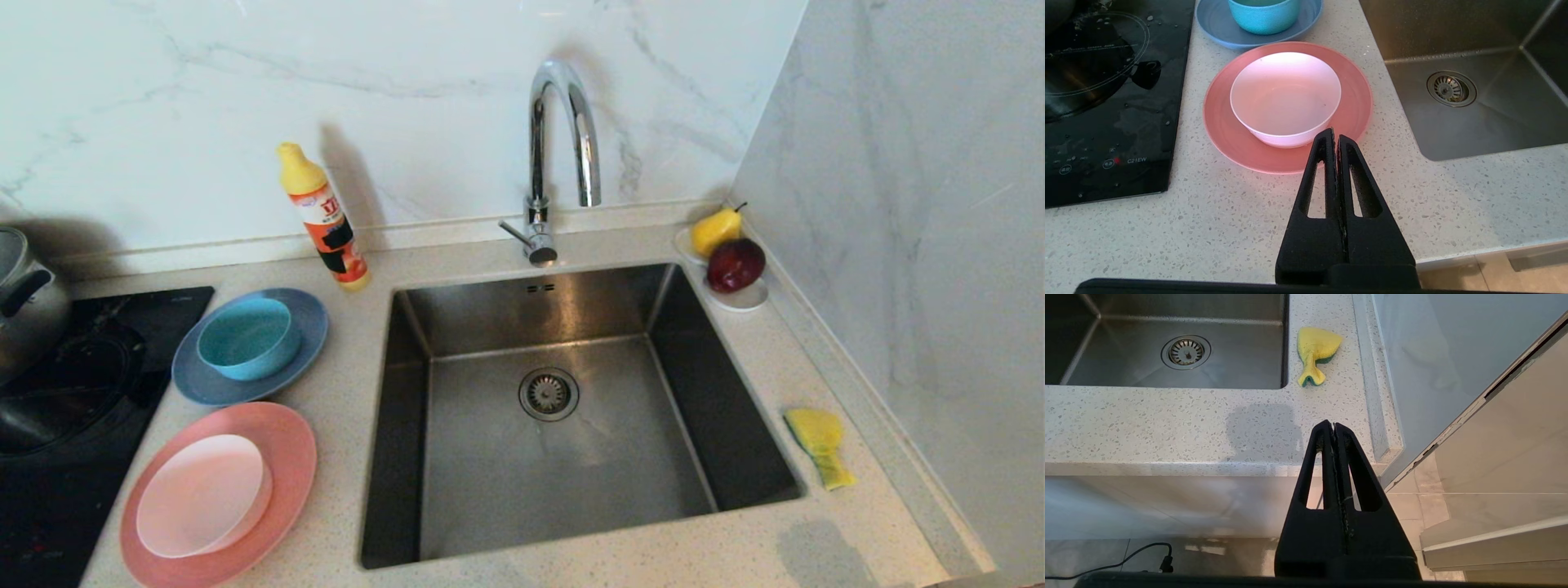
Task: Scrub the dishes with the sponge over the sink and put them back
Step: Grab the dish soap
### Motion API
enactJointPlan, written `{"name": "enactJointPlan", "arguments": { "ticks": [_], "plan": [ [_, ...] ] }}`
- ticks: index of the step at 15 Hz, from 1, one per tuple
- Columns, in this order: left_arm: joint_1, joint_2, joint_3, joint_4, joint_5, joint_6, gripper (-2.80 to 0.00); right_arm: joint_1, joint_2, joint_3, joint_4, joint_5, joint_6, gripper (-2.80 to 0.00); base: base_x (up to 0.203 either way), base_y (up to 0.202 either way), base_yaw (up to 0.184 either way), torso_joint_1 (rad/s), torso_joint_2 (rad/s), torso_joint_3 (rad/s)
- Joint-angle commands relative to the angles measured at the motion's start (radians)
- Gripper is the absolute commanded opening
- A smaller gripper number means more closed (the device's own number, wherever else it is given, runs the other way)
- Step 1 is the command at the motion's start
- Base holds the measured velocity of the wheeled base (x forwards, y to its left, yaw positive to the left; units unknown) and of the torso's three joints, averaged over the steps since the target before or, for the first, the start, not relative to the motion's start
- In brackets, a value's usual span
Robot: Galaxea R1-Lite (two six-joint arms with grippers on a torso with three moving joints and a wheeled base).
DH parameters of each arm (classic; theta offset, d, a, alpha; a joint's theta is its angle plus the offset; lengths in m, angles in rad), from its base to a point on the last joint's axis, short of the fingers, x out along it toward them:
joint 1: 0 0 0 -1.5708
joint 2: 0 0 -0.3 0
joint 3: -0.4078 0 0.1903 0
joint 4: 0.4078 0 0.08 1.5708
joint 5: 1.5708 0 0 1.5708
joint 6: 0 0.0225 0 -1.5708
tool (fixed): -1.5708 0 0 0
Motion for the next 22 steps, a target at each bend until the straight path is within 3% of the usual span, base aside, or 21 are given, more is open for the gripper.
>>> {"name": "enactJointPlan", "arguments": {
  "ticks": [1, 17, 20, 22],
  "plan": [
    [0.0, -0.001, 0.018, -0.001, 0.0, 0.0, -2.8, 0.0, 0.001, 0.0, 0.0, 0.0, -0.001, -2.8, 0.0, 0.0, 0.0, 0.0, 0.0, 0.0],
    [0.001, 0.001, 0.015, -0.001, 0.018, 0.002, -2.8, 0.0, 0.0, -0.001, 0.0, 0.0, -0.001, -2.8, 0.0, 0.0, 0.0, 0.0, 0.0, 0.0],
    [0.001, 0.051, -0.124, 0.018, 0.022, 0.01, -2.8, 0.0, 0.002, -0.001, 0.0, -0.001, -0.001, -2.8, 0.0, 0.0, 0.0, 0.0, 0.0, 0.0],
    [0.001, 0.189, -0.241, 0.032, 0.025, 0.009, -2.8, 0.0, 0.0, -0.001, 0.0, 0.0, -0.001, -2.8, 0.0, 0.0, 0.0, 0.0, 0.0, 0.0]
  ]
}}
